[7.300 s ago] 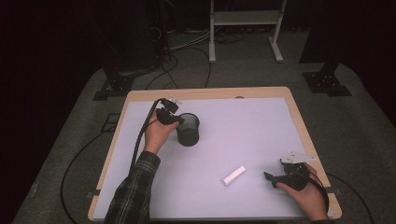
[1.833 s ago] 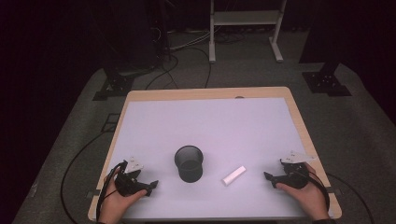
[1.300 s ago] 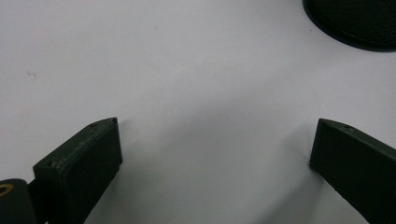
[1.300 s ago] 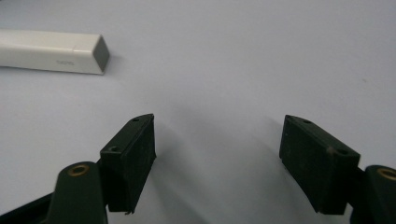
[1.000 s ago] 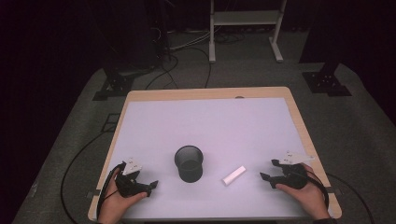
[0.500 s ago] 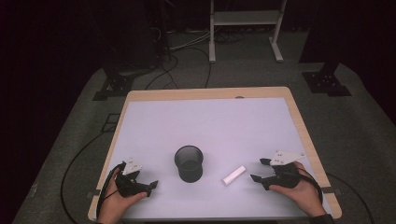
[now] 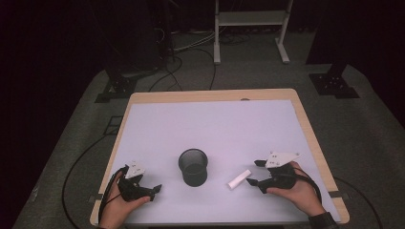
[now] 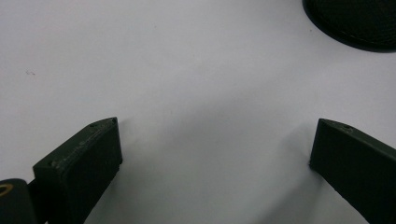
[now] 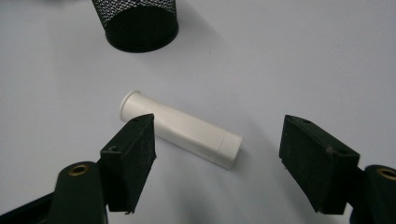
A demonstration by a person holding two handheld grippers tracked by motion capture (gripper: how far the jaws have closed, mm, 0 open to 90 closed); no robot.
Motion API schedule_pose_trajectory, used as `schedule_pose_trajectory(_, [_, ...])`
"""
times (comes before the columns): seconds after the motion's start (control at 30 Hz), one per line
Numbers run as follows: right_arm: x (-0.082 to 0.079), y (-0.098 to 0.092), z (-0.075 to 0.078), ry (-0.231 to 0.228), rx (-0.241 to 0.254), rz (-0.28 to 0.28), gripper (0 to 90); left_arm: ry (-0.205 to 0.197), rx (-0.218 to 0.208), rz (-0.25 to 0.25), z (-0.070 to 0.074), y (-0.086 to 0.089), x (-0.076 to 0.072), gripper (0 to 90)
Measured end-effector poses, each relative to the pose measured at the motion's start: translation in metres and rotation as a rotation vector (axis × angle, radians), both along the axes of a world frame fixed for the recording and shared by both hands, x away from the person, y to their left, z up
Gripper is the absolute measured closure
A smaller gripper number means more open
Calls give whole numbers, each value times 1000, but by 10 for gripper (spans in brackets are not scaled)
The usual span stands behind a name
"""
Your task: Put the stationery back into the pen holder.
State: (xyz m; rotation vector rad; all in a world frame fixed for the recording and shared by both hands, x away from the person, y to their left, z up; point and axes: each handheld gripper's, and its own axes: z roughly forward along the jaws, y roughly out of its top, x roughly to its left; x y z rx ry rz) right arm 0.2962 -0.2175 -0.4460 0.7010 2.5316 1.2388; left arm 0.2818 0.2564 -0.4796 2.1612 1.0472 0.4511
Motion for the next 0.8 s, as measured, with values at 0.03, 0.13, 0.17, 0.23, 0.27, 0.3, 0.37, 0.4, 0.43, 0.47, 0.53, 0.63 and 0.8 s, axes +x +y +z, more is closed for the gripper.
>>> schedule_pose_trajectory(0.03, [1,2,0,1,-5,5,261,0,0,0,0,0,0,14])
schedule_pose_trajectory(0.13, [2,7,-1,1,-13,23,260,1,0,0,0,0,0,14])
schedule_pose_trajectory(0.17, [3,9,-1,3,-17,27,260,1,-1,0,0,0,0,14])
schedule_pose_trajectory(0.23, [4,11,-1,4,-19,37,260,1,-1,0,0,0,0,15])
schedule_pose_trajectory(0.27, [5,13,-2,7,-21,45,260,1,-1,0,0,0,0,14])
schedule_pose_trajectory(0.3, [5,14,-2,13,-25,48,260,1,-1,0,0,0,0,14])
schedule_pose_trajectory(0.37, [7,17,-3,17,-29,65,260,1,-1,0,0,0,0,14])
schedule_pose_trajectory(0.4, [8,20,-5,24,-36,82,260,1,-1,0,0,0,0,14])
schedule_pose_trajectory(0.43, [8,20,-5,24,-36,82,260,1,-1,0,0,0,0,14])
schedule_pose_trajectory(0.47, [8,22,-5,27,-38,89,260,1,-1,0,0,0,0,14])
schedule_pose_trajectory(0.53, [9,24,-6,29,-45,101,260,1,-1,0,0,0,0,14])
schedule_pose_trajectory(0.63, [12,29,-8,31,-51,112,266,1,-1,0,0,0,0,14])
schedule_pose_trajectory(0.8, [17,32,-14,45,-68,119,280,1,-1,0,0,0,0,14])
